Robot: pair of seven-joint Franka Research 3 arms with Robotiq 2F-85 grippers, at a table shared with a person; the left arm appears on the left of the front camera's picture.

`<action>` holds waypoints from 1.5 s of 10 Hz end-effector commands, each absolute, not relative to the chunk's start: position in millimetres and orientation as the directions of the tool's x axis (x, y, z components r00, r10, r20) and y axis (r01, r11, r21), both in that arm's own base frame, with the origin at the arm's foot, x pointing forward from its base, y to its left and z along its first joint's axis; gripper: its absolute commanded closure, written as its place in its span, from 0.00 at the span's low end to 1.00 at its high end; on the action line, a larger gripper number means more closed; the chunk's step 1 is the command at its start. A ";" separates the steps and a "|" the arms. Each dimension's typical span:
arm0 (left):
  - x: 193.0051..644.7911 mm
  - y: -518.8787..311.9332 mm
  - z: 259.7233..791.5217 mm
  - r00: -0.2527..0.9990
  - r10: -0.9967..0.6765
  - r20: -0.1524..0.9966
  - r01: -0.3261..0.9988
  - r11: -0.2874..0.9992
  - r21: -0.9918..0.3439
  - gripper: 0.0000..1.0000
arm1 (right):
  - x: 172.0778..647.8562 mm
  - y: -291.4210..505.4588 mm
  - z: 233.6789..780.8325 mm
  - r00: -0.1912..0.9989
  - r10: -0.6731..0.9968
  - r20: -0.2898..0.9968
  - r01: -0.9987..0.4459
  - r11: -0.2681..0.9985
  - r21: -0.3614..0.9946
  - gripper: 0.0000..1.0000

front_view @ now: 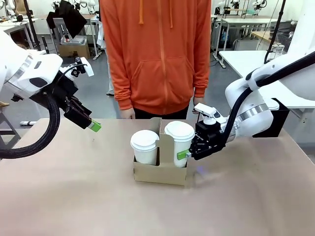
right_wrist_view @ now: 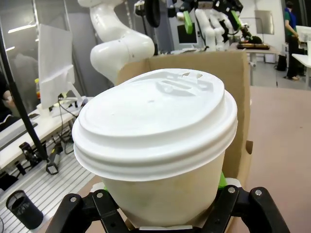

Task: Pour a drink into a cup and package it in a carrier.
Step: Insert the held 600 ml Paper Cup into the Cup Carrier.

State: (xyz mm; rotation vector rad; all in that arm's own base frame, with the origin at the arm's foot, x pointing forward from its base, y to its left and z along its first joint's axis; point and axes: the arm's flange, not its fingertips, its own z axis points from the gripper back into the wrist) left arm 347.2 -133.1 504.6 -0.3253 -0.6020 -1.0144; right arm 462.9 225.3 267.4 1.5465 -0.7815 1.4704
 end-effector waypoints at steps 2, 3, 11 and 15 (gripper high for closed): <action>345.1 -132.9 506.3 0.399 -0.691 0.602 0.860 0.510 0.016 0.00 | 465.8 232.4 249.7 0.057 0.110 0.992 -0.868 -0.485 0.104 0.20; 345.1 -132.9 506.3 0.399 -0.691 0.602 0.860 0.510 0.016 0.00 | 466.0 232.8 245.6 0.055 0.109 0.993 -0.864 -0.492 0.102 0.20; 345.1 -132.9 506.3 0.399 -0.691 0.602 0.860 0.510 0.016 0.00 | 470.8 211.6 260.6 -0.005 0.141 0.990 -0.884 -0.464 0.062 0.00; 345.1 -132.9 506.3 0.399 -0.691 0.602 0.860 0.510 0.016 0.00 | 486.5 139.1 296.1 -0.010 0.179 0.984 -0.948 -0.316 0.048 0.00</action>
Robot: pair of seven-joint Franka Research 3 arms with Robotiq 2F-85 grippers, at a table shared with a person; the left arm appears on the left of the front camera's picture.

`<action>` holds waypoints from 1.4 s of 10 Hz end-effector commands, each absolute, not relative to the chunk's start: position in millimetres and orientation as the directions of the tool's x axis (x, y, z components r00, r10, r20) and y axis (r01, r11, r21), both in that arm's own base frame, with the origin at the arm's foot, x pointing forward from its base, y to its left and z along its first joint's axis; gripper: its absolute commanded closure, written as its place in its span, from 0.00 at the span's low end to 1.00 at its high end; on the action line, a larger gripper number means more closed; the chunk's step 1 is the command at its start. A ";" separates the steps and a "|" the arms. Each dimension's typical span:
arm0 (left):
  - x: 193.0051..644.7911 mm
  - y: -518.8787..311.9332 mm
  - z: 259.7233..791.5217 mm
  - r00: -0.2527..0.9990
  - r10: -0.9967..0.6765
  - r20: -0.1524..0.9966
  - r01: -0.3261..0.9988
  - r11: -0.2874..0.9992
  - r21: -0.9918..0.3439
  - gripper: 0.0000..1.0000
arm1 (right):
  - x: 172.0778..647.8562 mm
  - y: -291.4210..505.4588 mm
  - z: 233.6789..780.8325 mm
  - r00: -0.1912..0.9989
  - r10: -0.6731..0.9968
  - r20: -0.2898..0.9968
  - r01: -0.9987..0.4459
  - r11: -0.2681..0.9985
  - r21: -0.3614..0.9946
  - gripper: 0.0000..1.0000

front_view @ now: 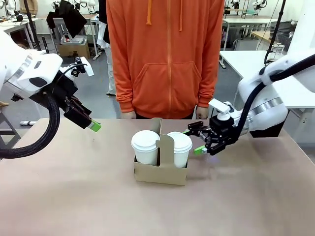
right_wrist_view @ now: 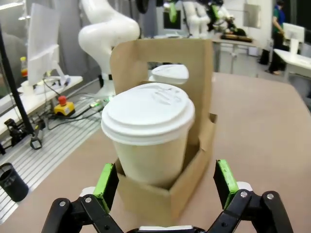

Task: Pour a drink into a cup and package it in a carrier.
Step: Insert the held 600 ml Paper Cup into the Cup Carrier.

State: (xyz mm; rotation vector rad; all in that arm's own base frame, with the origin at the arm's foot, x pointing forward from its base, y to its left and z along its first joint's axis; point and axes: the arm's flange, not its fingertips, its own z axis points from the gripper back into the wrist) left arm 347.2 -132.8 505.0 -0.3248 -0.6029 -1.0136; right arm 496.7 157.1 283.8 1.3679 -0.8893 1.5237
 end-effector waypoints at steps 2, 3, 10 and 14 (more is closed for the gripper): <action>345.1 -132.9 506.3 0.399 -0.691 0.602 0.860 0.510 0.016 0.00 | 480.2 76.8 331.0 0.115 0.302 0.946 -0.985 -0.086 0.147 0.00; 345.1 -132.9 506.3 0.399 -0.691 0.602 0.860 0.510 0.016 0.00 | 470.5 42.2 350.1 0.219 0.338 0.916 -0.976 0.071 0.207 0.00; 345.1 -132.9 506.3 0.399 -0.691 0.602 0.860 0.510 0.016 0.00 | 417.2 -82.0 363.1 0.604 0.358 0.712 -0.728 0.612 0.310 0.00; 345.1 -132.9 506.3 0.399 -0.691 0.602 0.860 0.510 0.016 0.00 | 420.4 -88.5 356.8 0.589 0.362 0.723 -0.734 0.614 0.290 0.00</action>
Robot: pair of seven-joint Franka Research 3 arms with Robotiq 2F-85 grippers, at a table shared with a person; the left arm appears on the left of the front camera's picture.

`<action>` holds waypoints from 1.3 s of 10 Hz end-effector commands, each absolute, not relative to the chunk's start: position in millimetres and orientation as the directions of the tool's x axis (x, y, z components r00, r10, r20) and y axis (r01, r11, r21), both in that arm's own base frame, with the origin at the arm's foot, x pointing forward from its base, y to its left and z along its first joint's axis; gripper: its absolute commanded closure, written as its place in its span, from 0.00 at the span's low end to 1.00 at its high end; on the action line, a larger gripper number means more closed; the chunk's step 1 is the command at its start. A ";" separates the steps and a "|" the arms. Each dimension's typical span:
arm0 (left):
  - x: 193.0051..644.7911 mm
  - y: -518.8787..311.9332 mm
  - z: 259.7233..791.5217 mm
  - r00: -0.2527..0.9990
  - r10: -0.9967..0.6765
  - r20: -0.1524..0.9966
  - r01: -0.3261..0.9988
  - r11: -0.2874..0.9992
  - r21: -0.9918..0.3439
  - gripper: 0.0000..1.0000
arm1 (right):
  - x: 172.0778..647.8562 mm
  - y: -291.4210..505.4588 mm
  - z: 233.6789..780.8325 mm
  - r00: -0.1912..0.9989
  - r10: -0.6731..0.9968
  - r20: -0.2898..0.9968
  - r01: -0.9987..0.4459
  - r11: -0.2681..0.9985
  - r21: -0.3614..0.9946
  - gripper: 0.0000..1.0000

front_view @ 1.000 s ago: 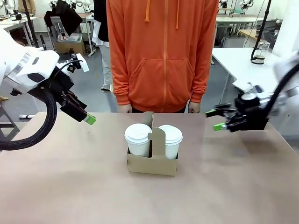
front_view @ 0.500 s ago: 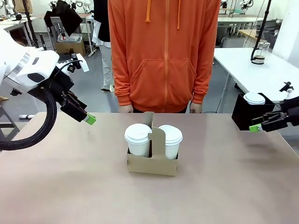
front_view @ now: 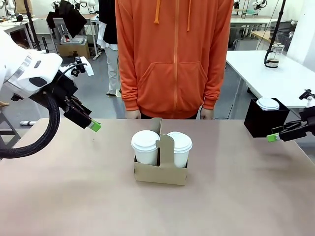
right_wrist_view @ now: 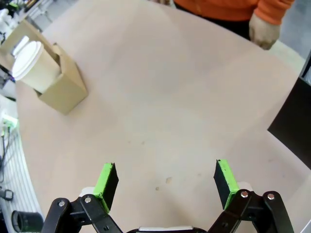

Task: Pour a drink into a cup and package it in a carrier.
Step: Insert the held 600 ml Paper Cup into the Cup Carrier.

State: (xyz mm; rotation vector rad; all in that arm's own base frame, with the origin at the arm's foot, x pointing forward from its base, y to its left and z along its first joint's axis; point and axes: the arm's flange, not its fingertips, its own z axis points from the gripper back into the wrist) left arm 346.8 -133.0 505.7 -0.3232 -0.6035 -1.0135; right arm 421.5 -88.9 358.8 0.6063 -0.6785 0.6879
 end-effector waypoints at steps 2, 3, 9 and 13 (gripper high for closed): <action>345.1 -132.9 506.3 0.399 -0.691 0.602 0.860 0.510 0.016 0.00 | 420.4 -88.5 356.8 0.589 0.362 0.723 -0.734 0.614 0.290 0.00; 345.1 -132.9 506.3 0.399 -0.691 0.602 0.860 0.510 0.016 0.00 | 420.4 -88.5 356.8 0.589 0.362 0.723 -0.734 0.614 0.290 0.00; 345.1 -132.9 506.3 0.399 -0.691 0.602 0.860 0.510 0.016 0.00 | 420.4 -88.5 356.8 0.589 0.362 0.723 -0.734 0.614 0.290 0.00; 345.1 -132.9 506.3 0.399 -0.691 0.602 0.860 0.510 0.016 0.00 | 420.4 -88.5 356.8 0.589 0.362 0.723 -0.734 0.614 0.290 0.00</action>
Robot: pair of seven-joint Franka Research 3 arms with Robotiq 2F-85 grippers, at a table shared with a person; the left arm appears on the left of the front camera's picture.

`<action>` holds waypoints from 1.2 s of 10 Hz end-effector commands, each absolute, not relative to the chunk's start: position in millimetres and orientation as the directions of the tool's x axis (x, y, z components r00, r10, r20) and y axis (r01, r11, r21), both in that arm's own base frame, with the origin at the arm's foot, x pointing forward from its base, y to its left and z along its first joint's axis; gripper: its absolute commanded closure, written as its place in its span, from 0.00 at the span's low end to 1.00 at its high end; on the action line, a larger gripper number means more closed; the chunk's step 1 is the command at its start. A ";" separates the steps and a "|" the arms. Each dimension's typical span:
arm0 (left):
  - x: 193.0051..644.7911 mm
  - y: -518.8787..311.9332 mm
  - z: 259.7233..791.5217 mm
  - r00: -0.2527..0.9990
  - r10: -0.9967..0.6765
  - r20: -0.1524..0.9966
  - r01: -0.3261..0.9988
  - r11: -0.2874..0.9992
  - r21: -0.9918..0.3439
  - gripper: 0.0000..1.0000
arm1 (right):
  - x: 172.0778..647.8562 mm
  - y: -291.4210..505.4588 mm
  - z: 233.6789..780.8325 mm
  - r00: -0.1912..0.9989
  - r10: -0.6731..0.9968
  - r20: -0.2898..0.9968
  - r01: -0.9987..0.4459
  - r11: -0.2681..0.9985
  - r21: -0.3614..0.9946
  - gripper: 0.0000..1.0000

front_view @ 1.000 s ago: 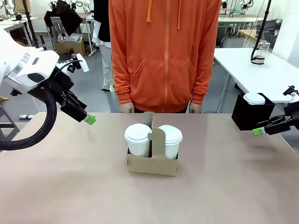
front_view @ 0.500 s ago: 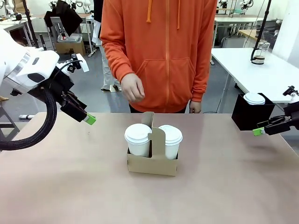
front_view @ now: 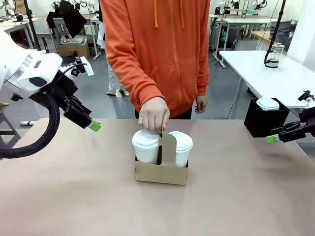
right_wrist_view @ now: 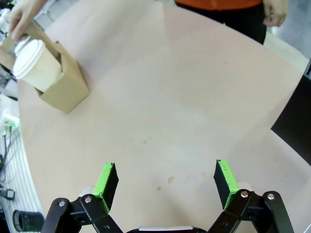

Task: Pour a drink into a cup and package it in a carrier.
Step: Insert the held 600 ml Paper Cup into the Cup Carrier.

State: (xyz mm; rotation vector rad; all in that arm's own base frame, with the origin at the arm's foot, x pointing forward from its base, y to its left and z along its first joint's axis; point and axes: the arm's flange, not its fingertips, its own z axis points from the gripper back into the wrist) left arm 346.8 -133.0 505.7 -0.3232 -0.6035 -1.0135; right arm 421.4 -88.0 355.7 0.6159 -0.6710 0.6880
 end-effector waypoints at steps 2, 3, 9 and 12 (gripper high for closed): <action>345.1 -132.9 506.3 0.399 -0.691 0.602 0.860 0.510 0.016 0.00 | 420.4 -88.5 356.8 0.589 0.362 0.723 -0.734 0.614 0.290 0.00; 345.1 -132.9 506.3 0.399 -0.691 0.602 0.860 0.510 0.016 0.00 | 420.4 -88.5 356.8 0.589 0.362 0.723 -0.734 0.614 0.290 0.00; 345.1 -132.9 506.3 0.399 -0.691 0.602 0.860 0.510 0.016 0.00 | 420.4 -88.5 356.8 0.589 0.362 0.723 -0.734 0.614 0.290 0.00; 345.1 -132.9 506.3 0.399 -0.691 0.602 0.860 0.510 0.016 0.00 | 420.4 -88.5 356.8 0.589 0.362 0.723 -0.734 0.614 0.290 0.00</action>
